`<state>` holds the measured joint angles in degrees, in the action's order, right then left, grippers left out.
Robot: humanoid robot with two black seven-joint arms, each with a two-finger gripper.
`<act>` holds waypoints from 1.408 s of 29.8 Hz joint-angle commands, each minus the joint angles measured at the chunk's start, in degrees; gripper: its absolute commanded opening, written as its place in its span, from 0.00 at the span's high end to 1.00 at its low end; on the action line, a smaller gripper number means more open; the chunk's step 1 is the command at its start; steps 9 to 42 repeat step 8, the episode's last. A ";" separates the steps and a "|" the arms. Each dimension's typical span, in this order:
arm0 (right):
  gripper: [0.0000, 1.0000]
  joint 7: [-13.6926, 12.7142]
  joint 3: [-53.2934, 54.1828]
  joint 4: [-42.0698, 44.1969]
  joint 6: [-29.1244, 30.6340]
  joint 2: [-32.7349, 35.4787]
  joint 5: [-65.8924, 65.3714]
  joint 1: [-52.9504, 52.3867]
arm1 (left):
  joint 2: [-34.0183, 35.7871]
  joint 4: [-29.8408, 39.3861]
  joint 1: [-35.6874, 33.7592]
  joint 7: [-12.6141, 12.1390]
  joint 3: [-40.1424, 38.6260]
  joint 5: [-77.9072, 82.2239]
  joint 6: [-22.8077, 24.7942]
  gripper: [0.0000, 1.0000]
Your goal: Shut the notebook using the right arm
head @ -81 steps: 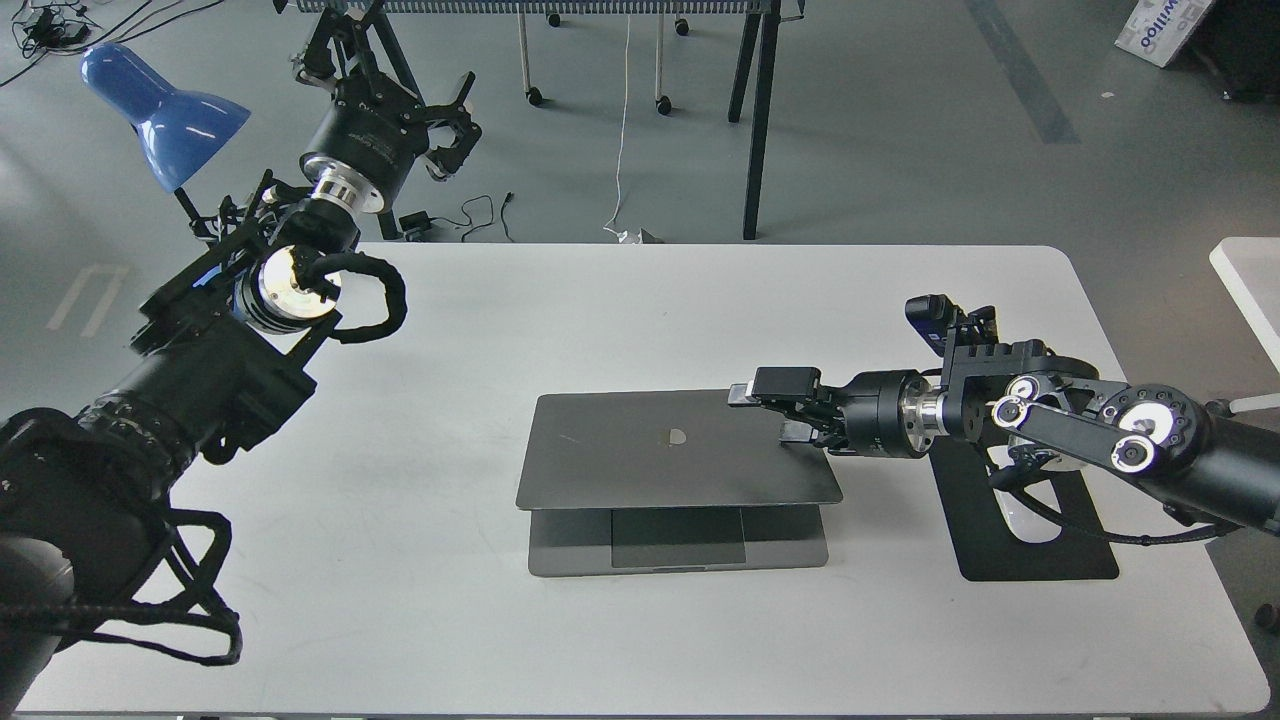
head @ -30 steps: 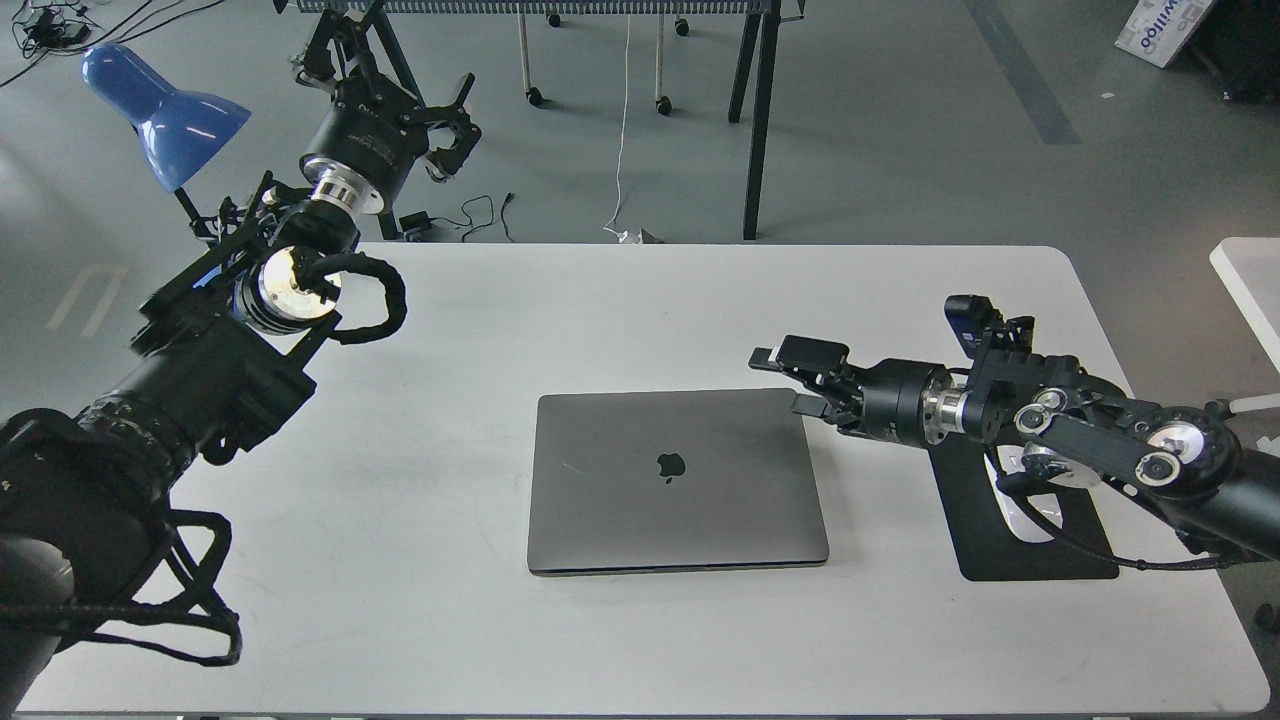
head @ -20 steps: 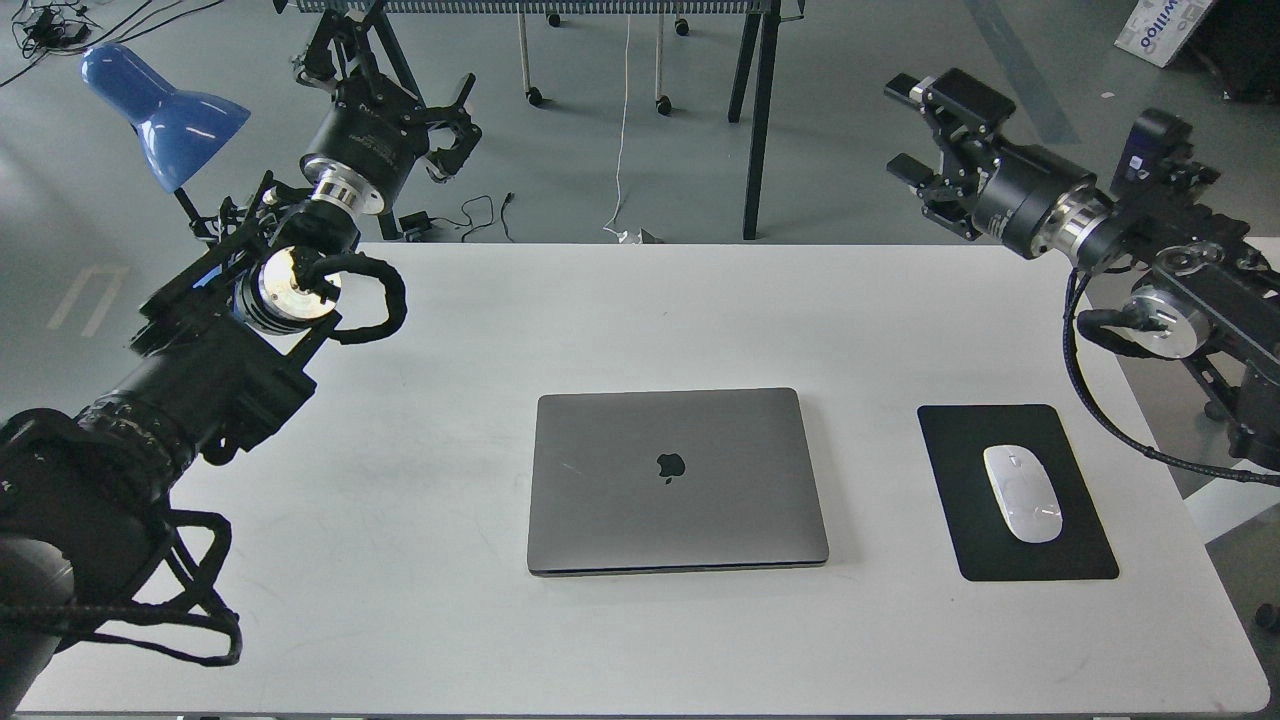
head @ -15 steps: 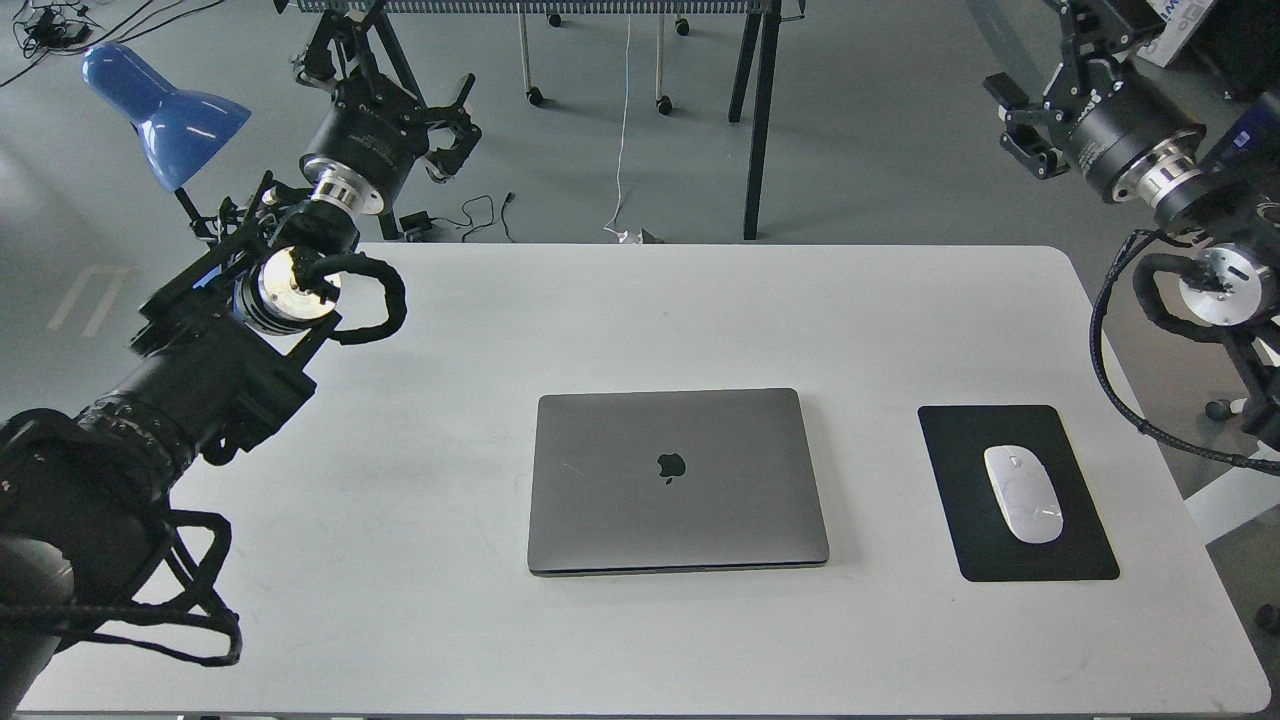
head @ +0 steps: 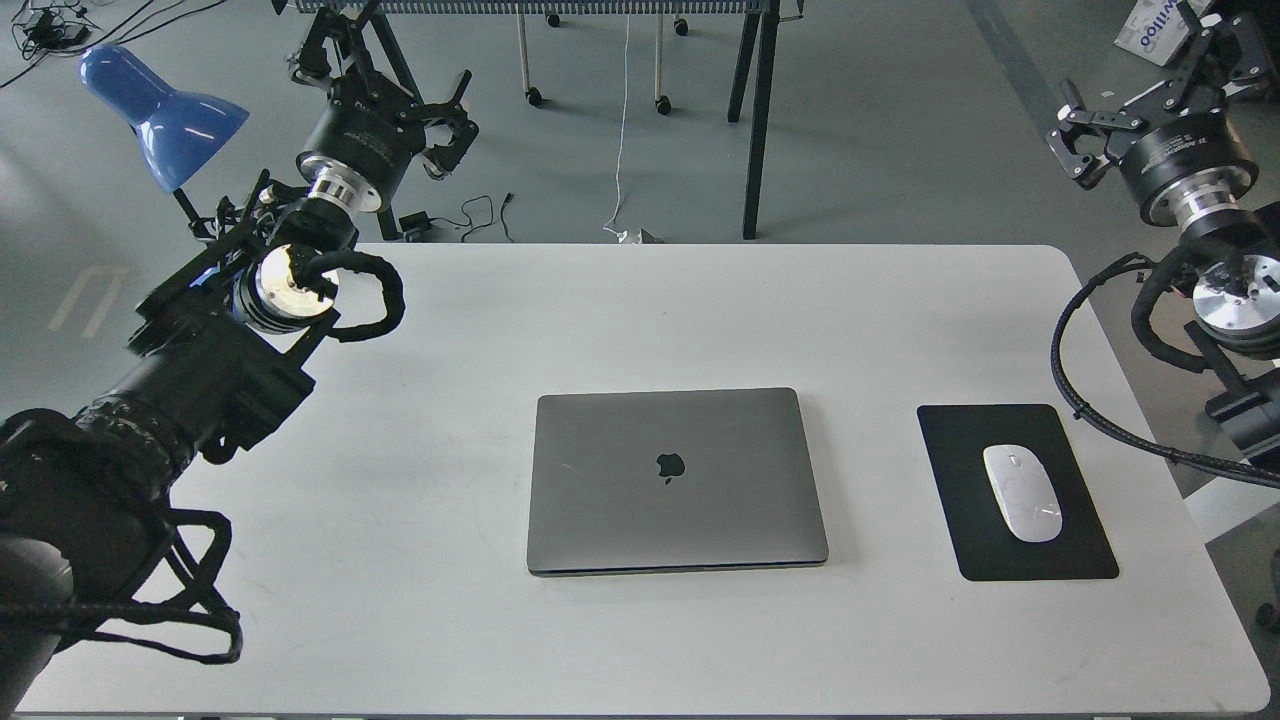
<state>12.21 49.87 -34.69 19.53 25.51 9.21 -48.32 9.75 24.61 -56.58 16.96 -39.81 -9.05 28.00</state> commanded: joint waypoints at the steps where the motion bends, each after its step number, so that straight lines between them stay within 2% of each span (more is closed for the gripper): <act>1: 0.00 -0.08 -0.12 1.37 0.24 -0.99 0.28 0.33 | 0.00 0.00 -0.02 0.18 0.00 0.09 0.00 0.00; 42: 0.00 0.10 -0.74 0.94 0.68 -0.82 0.02 -0.37 | 0.00 0.00 -0.02 0.18 0.09 0.09 0.00 0.00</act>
